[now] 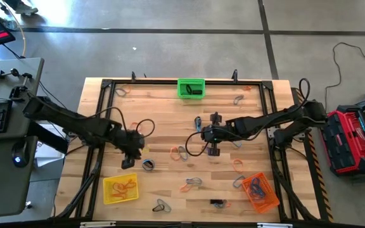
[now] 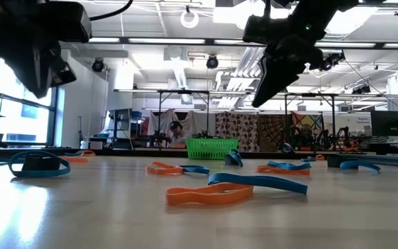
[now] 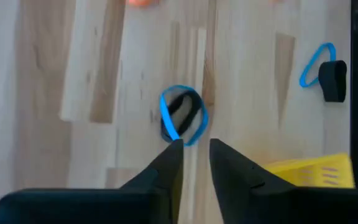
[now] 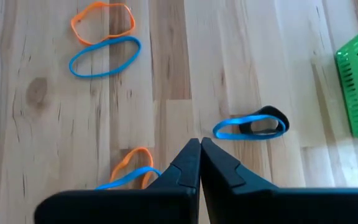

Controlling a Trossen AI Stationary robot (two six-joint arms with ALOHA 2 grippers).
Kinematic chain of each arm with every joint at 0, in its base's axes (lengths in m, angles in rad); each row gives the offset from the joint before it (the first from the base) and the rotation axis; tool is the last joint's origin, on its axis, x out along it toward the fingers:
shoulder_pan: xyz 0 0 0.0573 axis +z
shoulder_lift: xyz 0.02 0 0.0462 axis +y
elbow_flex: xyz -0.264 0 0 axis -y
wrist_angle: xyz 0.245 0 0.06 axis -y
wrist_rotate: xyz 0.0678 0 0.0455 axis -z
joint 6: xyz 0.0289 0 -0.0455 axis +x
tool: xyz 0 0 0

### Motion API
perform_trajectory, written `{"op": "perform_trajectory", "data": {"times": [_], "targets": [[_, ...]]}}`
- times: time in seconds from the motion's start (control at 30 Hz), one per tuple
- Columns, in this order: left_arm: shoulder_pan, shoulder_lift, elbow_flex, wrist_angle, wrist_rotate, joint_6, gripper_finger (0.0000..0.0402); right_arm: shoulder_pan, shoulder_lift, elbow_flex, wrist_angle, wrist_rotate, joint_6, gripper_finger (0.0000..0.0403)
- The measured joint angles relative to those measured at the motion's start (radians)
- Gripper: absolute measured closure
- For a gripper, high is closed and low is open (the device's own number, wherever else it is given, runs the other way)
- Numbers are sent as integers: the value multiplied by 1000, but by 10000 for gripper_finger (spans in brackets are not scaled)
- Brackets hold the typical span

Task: Sort rubber bands into baskets
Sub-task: Put the blue rubber band in the orange bin

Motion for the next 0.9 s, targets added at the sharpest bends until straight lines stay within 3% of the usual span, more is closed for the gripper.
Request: {"op": "perform_trajectory", "data": {"times": [0.17, 0.37, 0.7, 0.9], "targets": [[-51, 65, -1, -2, -59, -117, 299, 0, 0, 0, 9, 0, -17, 403], [-80, 166, -2, 24, -113, -170, 296, 0, 0, 0, 14, 0, -21, 403], [-99, 237, -5, 75, -99, -213, 295, 23, 0, 0, 21, 42, -44, 403], [-87, 222, -122, 281, -20, -259, 296, 44, 0, 1, 22, 48, -44, 403]]}}
